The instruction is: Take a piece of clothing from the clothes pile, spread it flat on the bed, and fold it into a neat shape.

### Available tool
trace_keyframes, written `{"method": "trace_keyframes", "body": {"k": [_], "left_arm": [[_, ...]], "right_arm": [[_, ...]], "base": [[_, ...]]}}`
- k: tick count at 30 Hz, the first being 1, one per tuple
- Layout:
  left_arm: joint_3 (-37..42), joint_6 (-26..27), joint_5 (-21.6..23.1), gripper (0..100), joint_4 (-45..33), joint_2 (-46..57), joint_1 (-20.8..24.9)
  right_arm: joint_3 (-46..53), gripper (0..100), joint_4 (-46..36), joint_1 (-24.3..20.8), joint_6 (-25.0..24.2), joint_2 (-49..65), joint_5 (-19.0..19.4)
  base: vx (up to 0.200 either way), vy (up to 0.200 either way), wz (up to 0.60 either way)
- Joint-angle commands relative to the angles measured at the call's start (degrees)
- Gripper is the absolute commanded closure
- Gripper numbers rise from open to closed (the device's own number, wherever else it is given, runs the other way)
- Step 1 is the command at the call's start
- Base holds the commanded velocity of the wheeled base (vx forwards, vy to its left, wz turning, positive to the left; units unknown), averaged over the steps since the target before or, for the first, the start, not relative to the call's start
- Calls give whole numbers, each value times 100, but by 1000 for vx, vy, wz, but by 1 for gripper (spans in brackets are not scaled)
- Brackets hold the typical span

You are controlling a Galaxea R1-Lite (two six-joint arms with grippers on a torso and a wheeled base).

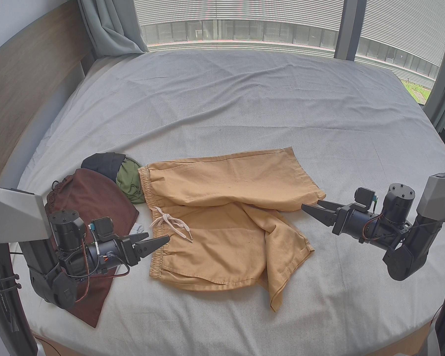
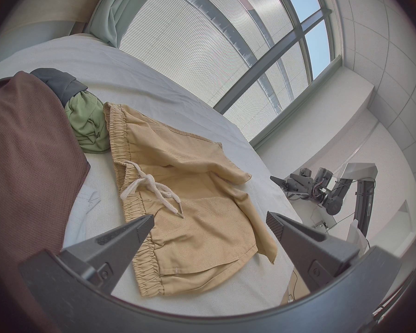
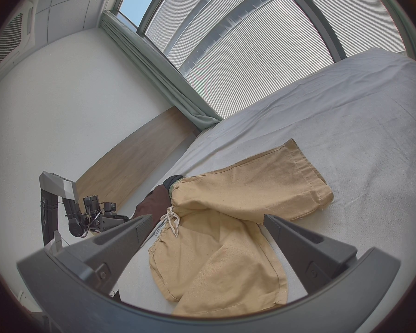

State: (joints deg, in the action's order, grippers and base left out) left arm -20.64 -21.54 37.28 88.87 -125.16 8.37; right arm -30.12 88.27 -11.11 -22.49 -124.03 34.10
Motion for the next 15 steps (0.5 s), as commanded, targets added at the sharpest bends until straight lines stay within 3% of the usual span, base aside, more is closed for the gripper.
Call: {"method": "trace_keyframes", "body": {"k": [1, 15], "left_arm": [[104, 106, 51, 0, -1, -35, -108], [148, 352, 201, 0, -1, -131, -301]], "right_arm": [[6, 0, 6, -67, -1, 1, 0], [279, 0, -21, 21, -62, -394, 0]], "base": [[0, 0, 0], [0, 0, 0]]}}
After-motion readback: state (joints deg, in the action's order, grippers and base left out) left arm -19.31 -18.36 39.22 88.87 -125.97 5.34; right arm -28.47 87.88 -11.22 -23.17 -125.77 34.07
